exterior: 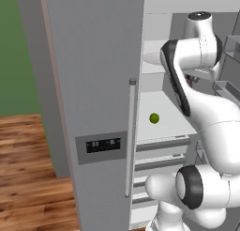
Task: Retrieve the fish from the fridge and place it on the cutting board.
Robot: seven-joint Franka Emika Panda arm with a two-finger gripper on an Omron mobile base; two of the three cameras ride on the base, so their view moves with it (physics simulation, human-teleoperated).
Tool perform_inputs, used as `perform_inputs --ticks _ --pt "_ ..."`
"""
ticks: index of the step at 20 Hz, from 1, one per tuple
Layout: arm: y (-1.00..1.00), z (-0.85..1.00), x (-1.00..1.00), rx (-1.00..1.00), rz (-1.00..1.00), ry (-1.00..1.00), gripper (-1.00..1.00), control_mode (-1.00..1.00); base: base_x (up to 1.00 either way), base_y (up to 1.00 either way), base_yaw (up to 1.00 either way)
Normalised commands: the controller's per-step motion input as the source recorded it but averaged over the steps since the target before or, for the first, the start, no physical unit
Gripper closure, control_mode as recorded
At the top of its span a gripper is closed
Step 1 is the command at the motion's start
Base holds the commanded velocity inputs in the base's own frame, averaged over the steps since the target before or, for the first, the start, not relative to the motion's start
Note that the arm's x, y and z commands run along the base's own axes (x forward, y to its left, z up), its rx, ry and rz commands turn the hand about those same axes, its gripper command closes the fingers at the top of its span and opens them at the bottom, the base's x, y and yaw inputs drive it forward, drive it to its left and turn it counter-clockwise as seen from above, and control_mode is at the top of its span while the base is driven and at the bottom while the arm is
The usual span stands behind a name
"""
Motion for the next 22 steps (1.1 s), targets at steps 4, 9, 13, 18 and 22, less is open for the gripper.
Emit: perform_inputs --ticks 4,9,13,18,22 --pt "0.12 -0.27 -0.24 0.08 0.01 0.00 1.00 -1.00 0.00 0.00 0.00" --pt "0.22 -0.21 -0.34 0.01 0.01 -0.01 1.00 -1.00 0.00 0.00 0.00" --pt "0.24 -0.27 -0.30 0.00 0.01 0.00 1.00 -1.00 0.00 0.00 0.00" --pt "0.18 -0.13 -0.22 0.00 0.00 -0.04 1.00 -1.00 0.00 0.00 0.00" --pt "0.10 -0.09 -0.05 0.00 0.00 -0.02 1.00 -1.00 0.00 0.00 0.00"
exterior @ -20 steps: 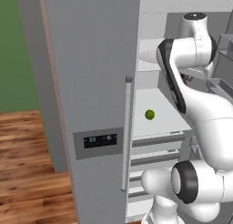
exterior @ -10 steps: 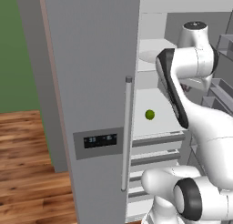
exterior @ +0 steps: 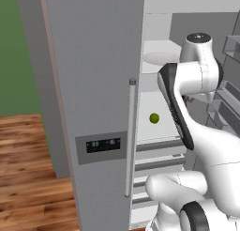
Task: Retrieve the fish from the fridge and place it on the cutting board.
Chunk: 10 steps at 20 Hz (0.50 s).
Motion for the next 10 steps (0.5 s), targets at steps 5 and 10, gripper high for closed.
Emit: perform_inputs --ticks 5,10 --pt "0.00 -0.19 -0.02 0.00 0.00 0.00 1.00 -1.00 0.00 0.00 0.00" --pt "0.02 -0.25 -0.11 0.00 0.00 0.00 1.00 -1.00 0.00 0.00 0.00"
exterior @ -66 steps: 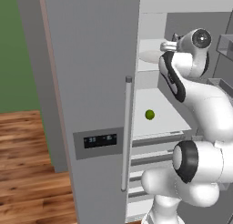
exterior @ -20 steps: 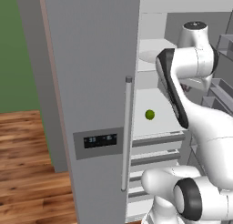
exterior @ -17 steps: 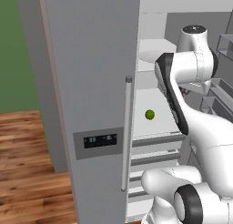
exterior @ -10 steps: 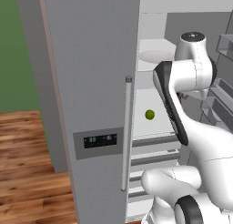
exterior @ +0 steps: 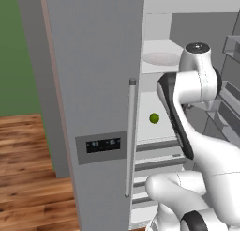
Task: Retrieve the fish from the fridge and place it on the cutting board.
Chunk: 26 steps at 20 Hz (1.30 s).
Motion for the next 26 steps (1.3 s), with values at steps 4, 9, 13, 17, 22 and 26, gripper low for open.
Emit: perform_inputs --ticks 4,9,13,17,22,26 --pt "0.06 -0.26 -0.13 0.00 0.00 0.00 1.00 -1.00 0.00 0.00 0.00" --pt "0.09 -0.30 -0.12 0.00 0.00 0.00 1.00 -1.00 0.00 0.00 0.00" --pt "0.01 -0.18 -0.09 0.00 0.00 0.00 1.00 -1.00 0.00 0.00 0.00" --pt "0.00 -0.13 -0.14 0.01 0.00 0.00 1.00 -1.00 0.00 0.00 0.00" --pt "0.01 -0.04 -0.07 0.00 0.00 0.00 1.00 1.00 -0.15 0.10 0.00" --pt "0.00 0.00 0.00 0.00 0.00 0.00 1.00 1.00 -0.34 0.39 0.02"
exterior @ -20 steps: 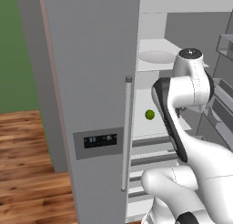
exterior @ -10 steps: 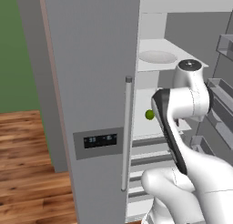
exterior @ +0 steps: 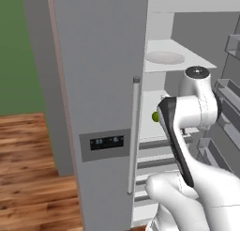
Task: Retrieve the fish from the fridge and place it on the cutting board.
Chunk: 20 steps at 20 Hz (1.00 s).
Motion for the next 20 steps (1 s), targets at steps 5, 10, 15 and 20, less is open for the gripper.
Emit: perform_inputs --ticks 5,10,15,20 --pt "0.00 0.00 0.00 0.00 0.00 0.00 1.00 1.00 -0.27 0.53 0.03" --pt "0.00 0.00 0.00 0.00 0.00 0.00 1.00 1.00 -0.15 0.58 0.05" --pt "0.00 0.00 0.00 0.00 0.00 0.00 1.00 1.00 -0.05 0.58 0.11" --pt "0.00 0.00 0.00 0.00 0.00 0.00 1.00 1.00 -0.11 0.61 0.13"
